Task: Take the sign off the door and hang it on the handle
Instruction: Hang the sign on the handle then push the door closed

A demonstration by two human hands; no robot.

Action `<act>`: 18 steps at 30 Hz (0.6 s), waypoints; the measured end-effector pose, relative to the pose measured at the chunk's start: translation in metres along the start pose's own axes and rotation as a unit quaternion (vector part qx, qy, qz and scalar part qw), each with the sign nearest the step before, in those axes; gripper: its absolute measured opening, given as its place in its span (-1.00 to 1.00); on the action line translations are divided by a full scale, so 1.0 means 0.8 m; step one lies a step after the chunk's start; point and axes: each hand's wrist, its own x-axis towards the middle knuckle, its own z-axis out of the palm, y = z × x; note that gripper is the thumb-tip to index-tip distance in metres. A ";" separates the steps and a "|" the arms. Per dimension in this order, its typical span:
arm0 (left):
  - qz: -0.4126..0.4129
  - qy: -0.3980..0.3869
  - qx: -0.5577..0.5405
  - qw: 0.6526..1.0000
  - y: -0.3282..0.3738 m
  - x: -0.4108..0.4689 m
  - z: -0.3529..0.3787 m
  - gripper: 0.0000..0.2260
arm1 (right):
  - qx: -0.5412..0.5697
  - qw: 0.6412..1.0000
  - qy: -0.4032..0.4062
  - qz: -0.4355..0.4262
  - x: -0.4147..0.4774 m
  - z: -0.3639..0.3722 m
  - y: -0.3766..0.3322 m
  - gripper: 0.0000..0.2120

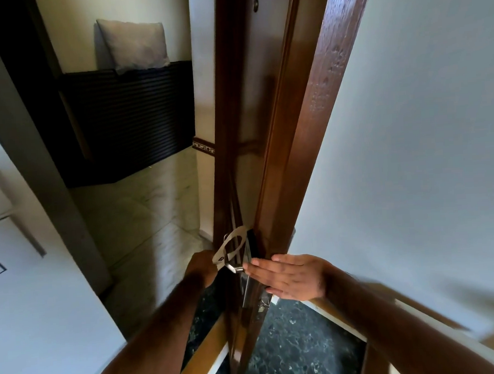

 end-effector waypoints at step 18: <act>0.159 -0.069 -0.024 0.985 -0.004 -0.086 0.099 -0.29 | 0.027 0.999 0.021 0.035 0.007 -0.010 0.004 -0.40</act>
